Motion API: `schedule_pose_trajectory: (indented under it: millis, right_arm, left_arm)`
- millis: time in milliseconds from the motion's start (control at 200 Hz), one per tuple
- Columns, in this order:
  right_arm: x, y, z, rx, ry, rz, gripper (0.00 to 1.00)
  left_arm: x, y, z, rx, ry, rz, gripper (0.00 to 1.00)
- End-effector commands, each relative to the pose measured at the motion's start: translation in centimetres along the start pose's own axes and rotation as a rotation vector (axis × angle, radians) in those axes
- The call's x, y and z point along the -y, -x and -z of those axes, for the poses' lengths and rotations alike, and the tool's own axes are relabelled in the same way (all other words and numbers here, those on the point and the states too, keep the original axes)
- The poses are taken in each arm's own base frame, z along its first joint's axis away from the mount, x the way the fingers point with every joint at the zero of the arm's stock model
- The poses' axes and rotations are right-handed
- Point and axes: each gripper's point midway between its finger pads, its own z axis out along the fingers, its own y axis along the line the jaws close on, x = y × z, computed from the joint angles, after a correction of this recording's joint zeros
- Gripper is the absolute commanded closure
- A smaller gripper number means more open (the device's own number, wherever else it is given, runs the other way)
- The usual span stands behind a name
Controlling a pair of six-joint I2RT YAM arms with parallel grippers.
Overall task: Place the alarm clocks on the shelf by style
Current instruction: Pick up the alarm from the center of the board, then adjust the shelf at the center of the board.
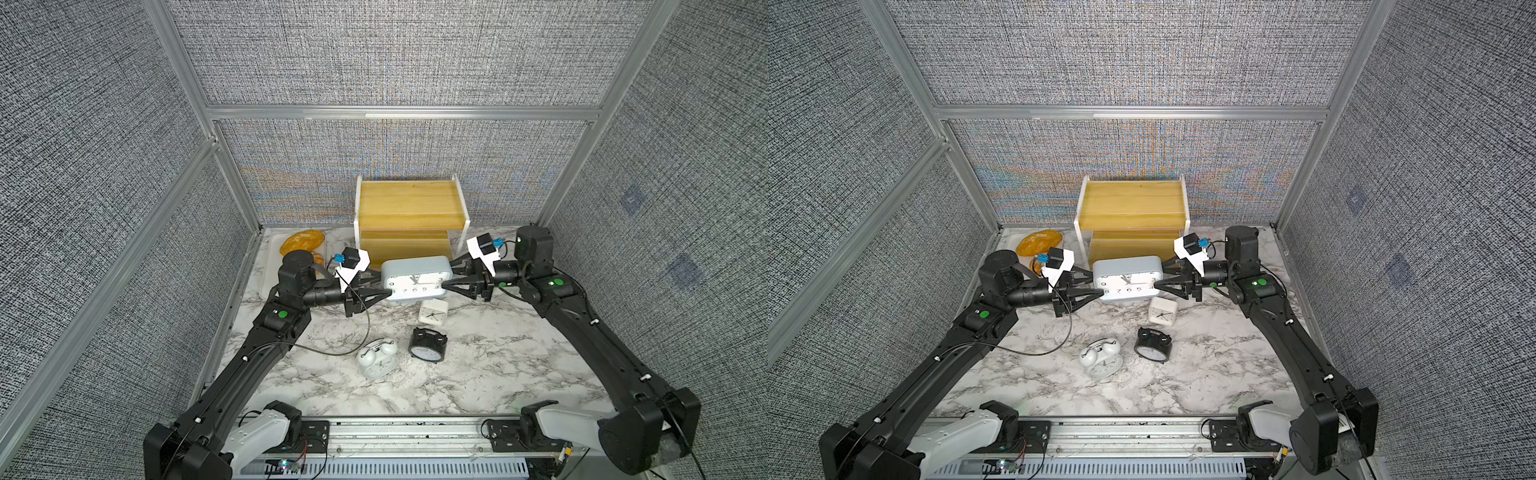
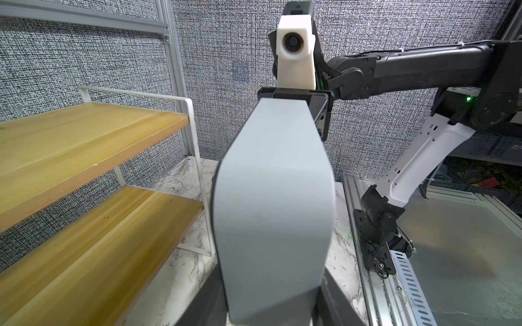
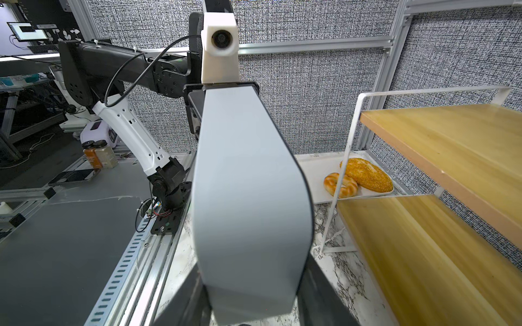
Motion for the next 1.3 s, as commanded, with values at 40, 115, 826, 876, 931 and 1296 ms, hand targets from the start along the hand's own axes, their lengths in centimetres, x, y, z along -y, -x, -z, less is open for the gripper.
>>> schedule_pose_trajectory:
  millis: [40,115,826,876,931,1296]
  right_arm:
    - [2.0,-0.3,0.1,-0.017,-0.104,-0.019,0.41]
    - [2.6,-0.5,0.1,-0.02,-0.145,-0.023,0.29]
    - [8.9,-2.5,6.6,-0.032,-0.815,-0.059,0.18]
    - [9.4,-2.5,7.1,-0.02,-0.856,-0.07,0.19]
    - [9.9,-2.4,7.6,-0.003,-0.897,-0.084,0.21]
    - [13.6,-2.8,7.2,0.024,-0.939,-0.114,0.33]
  left_arm:
    - [-0.7,0.2,0.3,0.003,0.062,-0.036,0.8]
    - [-1.0,0.1,0.6,-0.003,0.098,-0.043,0.82]
    - [-1.9,-0.2,6.7,-0.093,0.516,-0.137,0.85]
    - [-2.1,-0.3,7.1,-0.1,0.542,-0.134,0.85]
    - [-2.2,-0.2,7.5,-0.099,0.574,-0.131,0.85]
    - [-2.7,-0.7,10.1,-0.086,0.728,-0.101,0.85]
